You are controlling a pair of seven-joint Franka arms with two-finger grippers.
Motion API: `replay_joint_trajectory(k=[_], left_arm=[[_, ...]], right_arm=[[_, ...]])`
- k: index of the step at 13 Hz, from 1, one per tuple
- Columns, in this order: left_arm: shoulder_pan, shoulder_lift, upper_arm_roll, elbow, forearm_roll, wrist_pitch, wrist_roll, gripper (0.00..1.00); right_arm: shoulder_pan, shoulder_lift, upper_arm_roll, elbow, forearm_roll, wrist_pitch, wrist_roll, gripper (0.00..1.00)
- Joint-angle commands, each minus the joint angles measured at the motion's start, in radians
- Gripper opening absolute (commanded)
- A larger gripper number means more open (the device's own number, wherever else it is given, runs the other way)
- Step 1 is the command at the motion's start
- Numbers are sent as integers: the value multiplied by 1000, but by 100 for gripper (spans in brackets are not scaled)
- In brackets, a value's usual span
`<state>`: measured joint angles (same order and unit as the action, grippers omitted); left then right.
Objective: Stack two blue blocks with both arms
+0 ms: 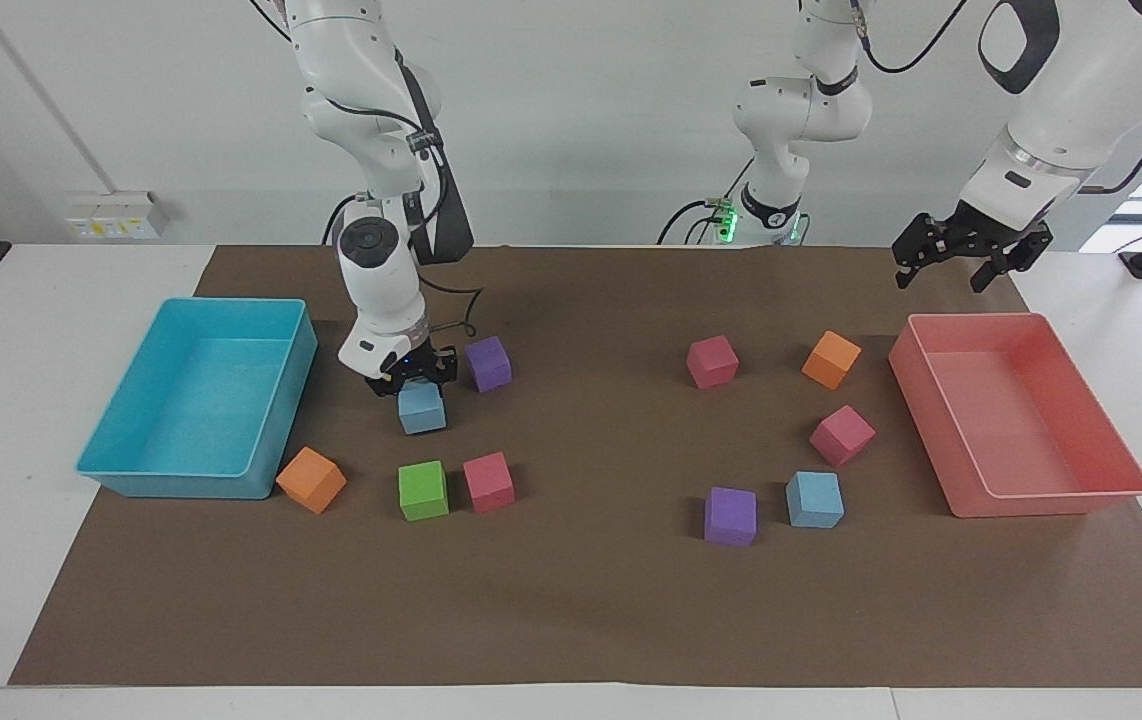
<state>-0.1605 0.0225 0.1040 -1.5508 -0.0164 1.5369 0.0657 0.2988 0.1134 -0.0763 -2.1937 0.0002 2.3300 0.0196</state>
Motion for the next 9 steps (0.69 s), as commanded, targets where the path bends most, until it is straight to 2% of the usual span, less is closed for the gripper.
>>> replay_joint_trajectory(k=[1, 3, 6, 7, 9], left_arm=[[2, 0, 0, 5, 15, 5, 0, 100], [2, 0, 0, 5, 15, 5, 0, 100], [2, 2, 0, 5, 15, 6, 0, 100], [2, 2, 0, 5, 15, 5, 0, 100], [2, 2, 0, 5, 15, 6, 0, 100]], right_arm=[[2, -35, 3, 119, 21, -148, 87, 0], [13, -14, 9, 230, 21, -256, 141, 0], [72, 23, 13, 327, 61, -296, 230, 0], [86, 52, 13, 386, 105, -325, 247, 0], [137, 147, 15, 515, 110, -385, 302, 0]])
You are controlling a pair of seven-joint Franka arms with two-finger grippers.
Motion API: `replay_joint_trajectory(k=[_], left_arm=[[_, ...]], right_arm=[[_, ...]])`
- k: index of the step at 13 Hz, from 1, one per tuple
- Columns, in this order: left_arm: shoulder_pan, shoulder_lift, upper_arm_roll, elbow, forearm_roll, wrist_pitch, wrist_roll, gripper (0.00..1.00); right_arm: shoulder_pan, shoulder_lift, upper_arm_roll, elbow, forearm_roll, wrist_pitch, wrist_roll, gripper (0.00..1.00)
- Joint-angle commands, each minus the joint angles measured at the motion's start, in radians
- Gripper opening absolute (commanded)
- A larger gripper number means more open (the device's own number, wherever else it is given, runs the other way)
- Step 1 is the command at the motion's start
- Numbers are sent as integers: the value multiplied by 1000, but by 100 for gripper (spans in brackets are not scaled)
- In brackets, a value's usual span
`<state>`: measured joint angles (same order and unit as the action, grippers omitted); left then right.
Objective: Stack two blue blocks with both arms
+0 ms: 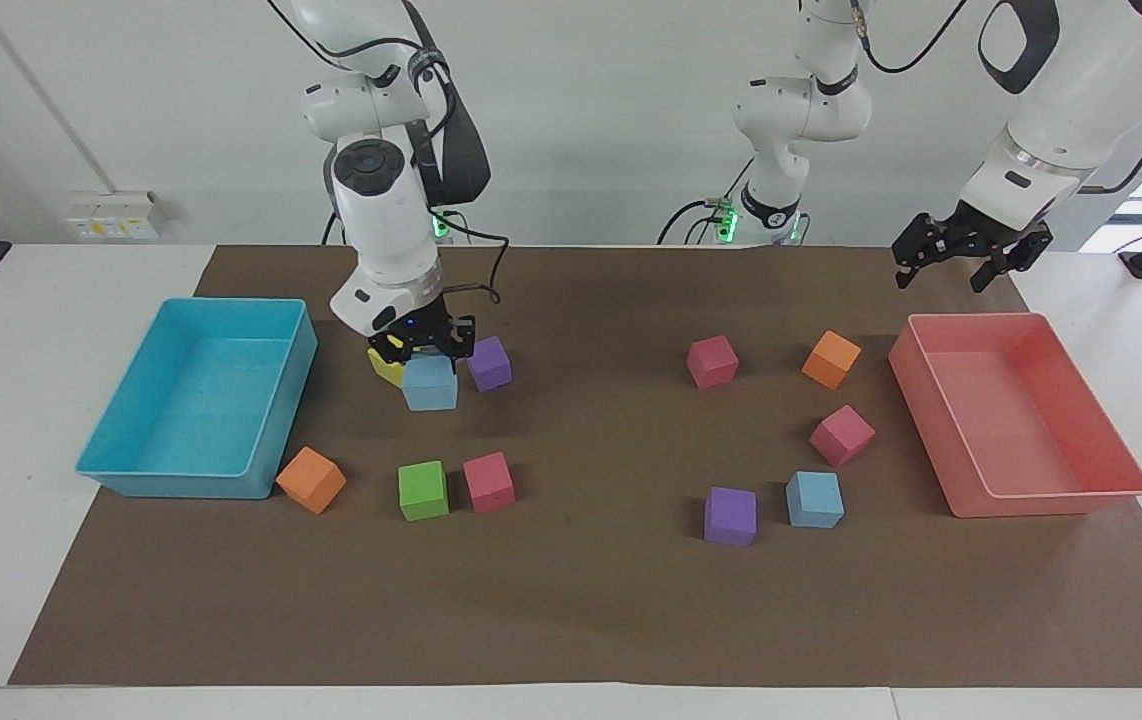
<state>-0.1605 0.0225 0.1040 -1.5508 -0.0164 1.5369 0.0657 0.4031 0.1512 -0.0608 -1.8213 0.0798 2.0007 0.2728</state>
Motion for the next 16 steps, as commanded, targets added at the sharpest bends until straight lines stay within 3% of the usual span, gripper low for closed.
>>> replay_joint_trajectory(k=[1, 4, 6, 11, 16], left_arm=[[3, 2, 0, 5, 15, 5, 0, 100], [3, 2, 0, 5, 15, 5, 0, 100], [3, 2, 0, 5, 15, 5, 0, 100], [3, 2, 0, 5, 15, 5, 0, 100], [3, 2, 0, 5, 15, 5, 0, 100]], right_arm=[[64, 160, -1, 187, 28, -60, 99, 0], [155, 308, -1, 327, 29, -60, 241, 0], [209, 362, -1, 352, 29, -36, 304, 0], [287, 433, -1, 336, 26, 94, 310, 0], [304, 435, -1, 258, -3, 168, 284, 0]])
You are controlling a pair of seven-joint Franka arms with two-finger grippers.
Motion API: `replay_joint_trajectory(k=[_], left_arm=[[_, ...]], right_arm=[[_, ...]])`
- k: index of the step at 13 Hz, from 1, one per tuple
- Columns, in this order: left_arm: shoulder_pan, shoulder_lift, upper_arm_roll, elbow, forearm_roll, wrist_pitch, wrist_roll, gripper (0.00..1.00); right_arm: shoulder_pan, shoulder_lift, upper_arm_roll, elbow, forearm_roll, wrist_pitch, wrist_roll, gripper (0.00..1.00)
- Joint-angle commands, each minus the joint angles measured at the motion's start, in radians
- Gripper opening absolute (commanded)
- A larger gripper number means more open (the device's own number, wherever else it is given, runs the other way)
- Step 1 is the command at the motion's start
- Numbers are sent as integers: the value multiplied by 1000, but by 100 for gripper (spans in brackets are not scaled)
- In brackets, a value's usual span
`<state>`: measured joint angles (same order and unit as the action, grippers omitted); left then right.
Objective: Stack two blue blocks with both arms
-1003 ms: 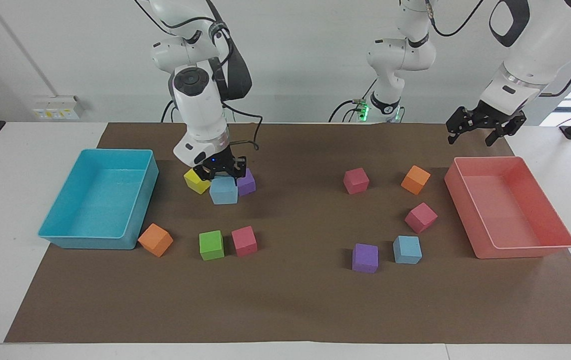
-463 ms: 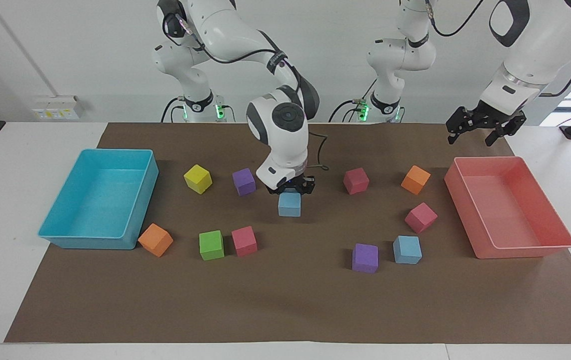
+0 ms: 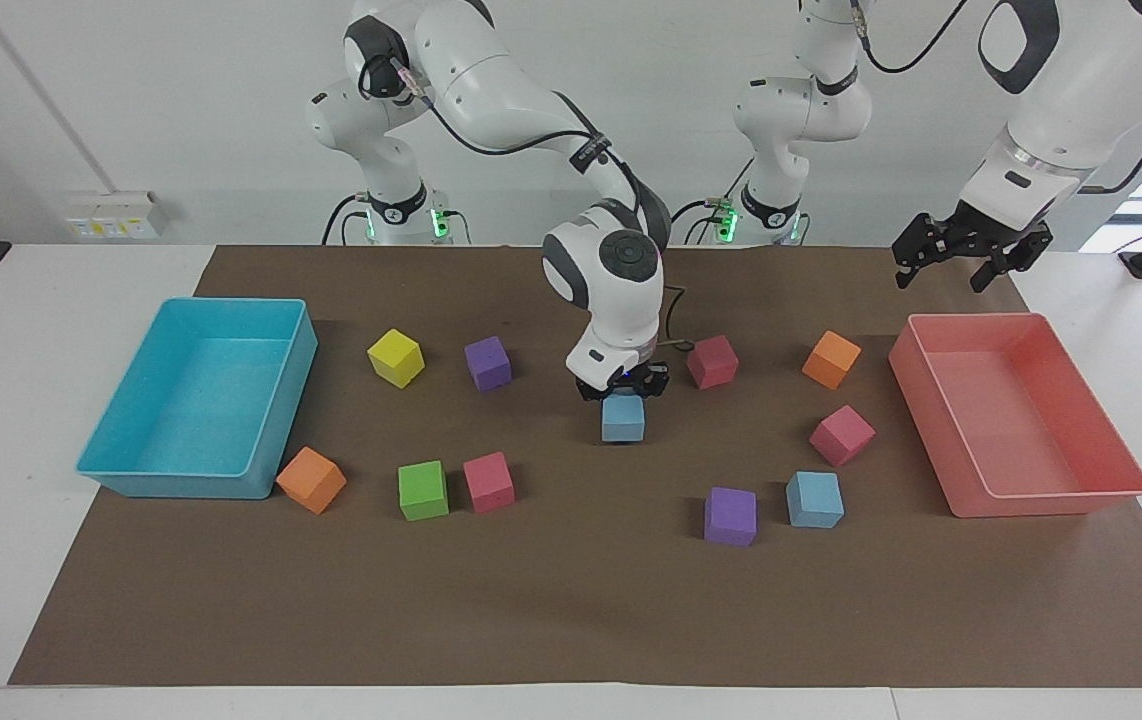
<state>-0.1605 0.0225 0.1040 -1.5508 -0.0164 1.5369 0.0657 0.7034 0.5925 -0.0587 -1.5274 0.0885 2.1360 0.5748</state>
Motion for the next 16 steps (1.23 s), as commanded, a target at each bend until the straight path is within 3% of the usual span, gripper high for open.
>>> replay_joint_trajectory(k=[1, 5, 7, 10, 16], left_arm=[[3, 2, 0, 5, 15, 5, -3, 100], [-1, 2, -1, 5, 15, 5, -1, 100], [3, 2, 0, 5, 15, 8, -1, 100], [4, 7, 2, 8, 16, 57, -4, 100], [3, 17, 3, 17, 3, 66, -10, 100]], right_arm=[[4, -5, -1, -37, -21, 33, -19, 0], [7, -6, -3, -59, -27, 47, -30, 0], [22, -8, -3, -76, -30, 56, -27, 99], [25, -23, -3, -70, -76, 50, -13, 100], [-5, -187, -36, -76, -93, 6, -6, 100]])
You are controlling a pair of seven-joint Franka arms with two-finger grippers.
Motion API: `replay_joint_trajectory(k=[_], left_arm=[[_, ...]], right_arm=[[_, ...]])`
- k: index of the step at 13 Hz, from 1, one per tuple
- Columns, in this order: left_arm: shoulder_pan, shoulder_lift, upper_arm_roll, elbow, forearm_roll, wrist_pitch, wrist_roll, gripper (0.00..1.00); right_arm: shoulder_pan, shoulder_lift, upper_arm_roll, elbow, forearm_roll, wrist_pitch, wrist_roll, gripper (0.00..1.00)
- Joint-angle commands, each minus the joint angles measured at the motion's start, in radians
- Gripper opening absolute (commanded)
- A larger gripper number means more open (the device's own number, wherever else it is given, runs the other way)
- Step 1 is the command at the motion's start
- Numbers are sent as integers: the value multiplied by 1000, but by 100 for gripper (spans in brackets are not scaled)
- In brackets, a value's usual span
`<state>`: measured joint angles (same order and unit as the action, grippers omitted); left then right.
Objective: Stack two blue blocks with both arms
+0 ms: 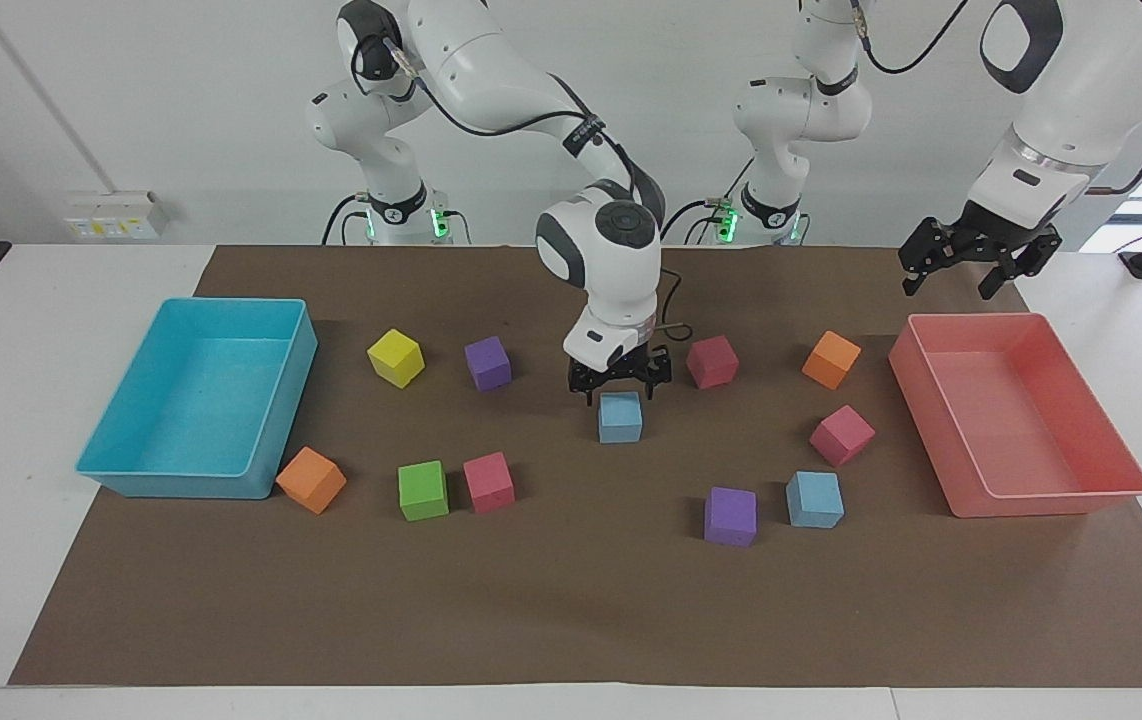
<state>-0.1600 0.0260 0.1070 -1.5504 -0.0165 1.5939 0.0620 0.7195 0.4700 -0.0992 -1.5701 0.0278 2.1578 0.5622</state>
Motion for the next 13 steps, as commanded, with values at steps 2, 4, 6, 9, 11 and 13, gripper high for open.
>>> replay_joint_trajectory(k=[2, 4, 6, 9, 11, 13], left_arm=[[-4, 18, 0, 16, 6, 9, -8, 100], [-12, 54, -3, 22, 7, 30, -10, 100], [-13, 80, -3, 21, 10, 118, -13, 100], [-21, 141, -10, 13, 15, 193, -14, 100], [-65, 187, -7, 4, 18, 265, -36, 100], [-76, 245, -6, 1, 23, 317, -48, 100]], right_arm=[[-58, -126, 6, -31, -55, -74, 5, 100], [-101, -194, 6, -31, -57, -151, -5, 100], [-143, -247, 6, -30, -57, -215, -11, 100], [-178, -301, 7, -30, -55, -282, -16, 100], [-196, -317, 7, -30, -48, -311, -57, 100], [-244, -315, 9, -41, 57, -299, -146, 100]])
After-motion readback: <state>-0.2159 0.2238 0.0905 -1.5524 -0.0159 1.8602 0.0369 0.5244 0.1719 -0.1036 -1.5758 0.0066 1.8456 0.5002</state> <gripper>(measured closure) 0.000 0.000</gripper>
